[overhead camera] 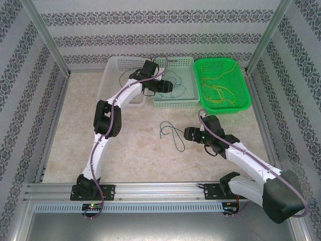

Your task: Untangle the cables

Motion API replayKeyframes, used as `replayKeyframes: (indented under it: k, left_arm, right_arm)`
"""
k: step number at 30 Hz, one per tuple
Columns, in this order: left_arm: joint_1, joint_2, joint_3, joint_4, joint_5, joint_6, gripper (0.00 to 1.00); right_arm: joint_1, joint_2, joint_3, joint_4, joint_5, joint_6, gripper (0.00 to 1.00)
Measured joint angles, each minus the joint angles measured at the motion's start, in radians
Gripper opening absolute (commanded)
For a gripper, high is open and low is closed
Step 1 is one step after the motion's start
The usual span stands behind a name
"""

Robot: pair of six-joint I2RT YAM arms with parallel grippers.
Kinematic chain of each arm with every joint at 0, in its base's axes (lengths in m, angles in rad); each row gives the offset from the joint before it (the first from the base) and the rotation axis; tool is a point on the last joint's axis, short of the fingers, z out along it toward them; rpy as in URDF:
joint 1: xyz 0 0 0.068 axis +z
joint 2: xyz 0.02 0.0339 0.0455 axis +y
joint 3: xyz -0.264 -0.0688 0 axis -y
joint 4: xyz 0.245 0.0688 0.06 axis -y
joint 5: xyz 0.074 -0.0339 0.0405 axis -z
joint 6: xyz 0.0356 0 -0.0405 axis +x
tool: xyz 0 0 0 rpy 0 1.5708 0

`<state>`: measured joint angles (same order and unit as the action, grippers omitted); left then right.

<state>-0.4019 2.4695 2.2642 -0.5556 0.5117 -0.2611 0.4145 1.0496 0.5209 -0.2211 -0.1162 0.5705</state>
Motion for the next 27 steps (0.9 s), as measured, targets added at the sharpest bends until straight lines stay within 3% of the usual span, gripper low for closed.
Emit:
replayKeyframes:
  k: [5, 10, 17, 27]
  left_arm:
    - [-0.024, -0.061, -0.055, -0.015, -0.046, 0.003, 1.0]
    - [-0.038, -0.214, -0.19, 0.004, -0.069, 0.005, 1.0]
    - [-0.057, -0.384, -0.269, 0.074, -0.071, -0.001, 1.0]
    - [-0.061, -0.67, -0.711, 0.264, -0.122, -0.066, 1.0]
  right_arm:
    - [-0.02, 0.017, 0.004, -0.023, 0.003, -0.005, 0.68]
    - [-0.014, 0.089, 0.034, -0.056, -0.001, -0.023, 0.65]
    - [0.082, 0.117, 0.061, -0.034, -0.011, -0.051, 0.63]
    - [0.229, 0.237, 0.079, -0.006, -0.026, -0.084, 0.63]
